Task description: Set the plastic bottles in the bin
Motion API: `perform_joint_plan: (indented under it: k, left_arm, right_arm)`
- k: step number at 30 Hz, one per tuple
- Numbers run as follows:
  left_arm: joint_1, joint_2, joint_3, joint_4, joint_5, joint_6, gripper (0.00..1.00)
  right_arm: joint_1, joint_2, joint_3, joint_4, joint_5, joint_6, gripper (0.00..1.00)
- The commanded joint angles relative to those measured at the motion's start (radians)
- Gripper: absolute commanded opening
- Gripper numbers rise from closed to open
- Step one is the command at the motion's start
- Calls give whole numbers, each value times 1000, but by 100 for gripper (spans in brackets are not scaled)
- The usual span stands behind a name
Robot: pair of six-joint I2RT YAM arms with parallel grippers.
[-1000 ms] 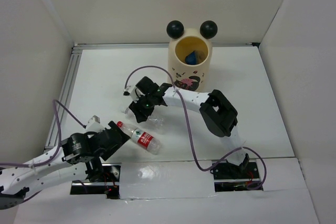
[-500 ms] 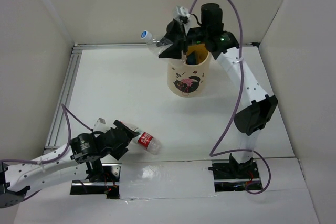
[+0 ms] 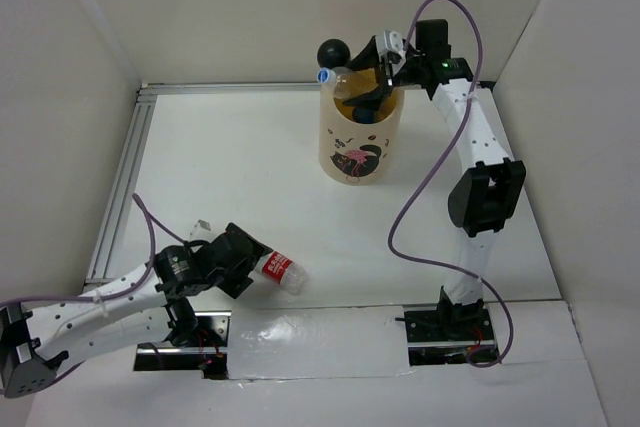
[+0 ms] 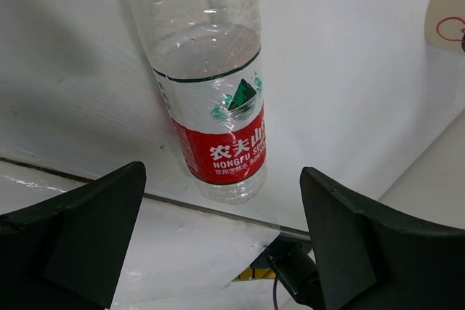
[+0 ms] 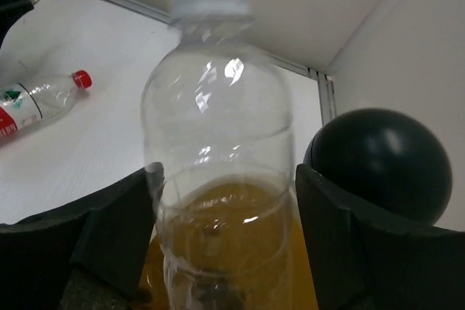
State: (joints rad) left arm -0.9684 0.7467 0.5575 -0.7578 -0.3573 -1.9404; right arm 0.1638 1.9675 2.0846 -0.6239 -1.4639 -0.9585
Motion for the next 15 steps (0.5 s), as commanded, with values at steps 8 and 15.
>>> perform_joint_plan:
  k: [8,15]
  left_arm:
    - [37,154,1,73,-44,60,100]
    - [135,233,-10,143,-66,130,100]
  right_arm:
    - [-4,-94,3,-235,-159,-157,100]
    - [-38,-379,-302,-215,-159,-115,100]
